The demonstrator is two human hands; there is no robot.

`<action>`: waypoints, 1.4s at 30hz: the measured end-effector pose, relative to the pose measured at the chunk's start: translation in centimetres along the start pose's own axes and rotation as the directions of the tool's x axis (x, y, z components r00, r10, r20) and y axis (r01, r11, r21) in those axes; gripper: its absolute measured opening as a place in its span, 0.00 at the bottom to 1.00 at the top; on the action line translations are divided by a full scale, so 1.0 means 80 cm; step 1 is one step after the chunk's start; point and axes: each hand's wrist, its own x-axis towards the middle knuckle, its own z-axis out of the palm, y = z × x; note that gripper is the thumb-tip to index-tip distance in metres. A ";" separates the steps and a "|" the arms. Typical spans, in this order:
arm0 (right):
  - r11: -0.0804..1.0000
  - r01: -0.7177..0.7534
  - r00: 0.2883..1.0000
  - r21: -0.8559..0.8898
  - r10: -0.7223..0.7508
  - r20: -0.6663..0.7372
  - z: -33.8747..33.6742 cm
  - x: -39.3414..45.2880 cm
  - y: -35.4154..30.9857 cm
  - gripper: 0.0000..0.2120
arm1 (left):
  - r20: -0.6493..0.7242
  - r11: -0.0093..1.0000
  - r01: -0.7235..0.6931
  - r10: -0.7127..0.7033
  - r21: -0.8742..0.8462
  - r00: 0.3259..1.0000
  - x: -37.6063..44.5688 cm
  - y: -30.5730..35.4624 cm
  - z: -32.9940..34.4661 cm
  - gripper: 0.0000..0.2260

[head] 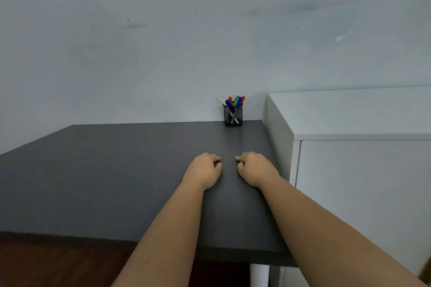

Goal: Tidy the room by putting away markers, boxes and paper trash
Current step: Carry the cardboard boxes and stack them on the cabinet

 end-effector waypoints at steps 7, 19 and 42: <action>0.985 0.119 0.987 -0.121 -0.105 0.120 -0.026 -0.122 0.002 0.24 | -0.013 0.998 0.010 -0.009 0.061 1.000 -0.117 0.068 -0.002 0.18; 0.998 -0.066 0.977 -0.013 0.067 0.203 -0.112 -0.317 0.108 0.24 | 0.032 0.982 -0.006 0.000 0.187 0.999 -0.264 0.202 0.030 0.22; 0.786 -0.562 0.785 -0.258 0.605 0.133 -0.283 -0.671 0.416 0.29 | 0.548 0.911 -0.399 0.281 0.106 0.788 -0.406 0.578 0.147 0.22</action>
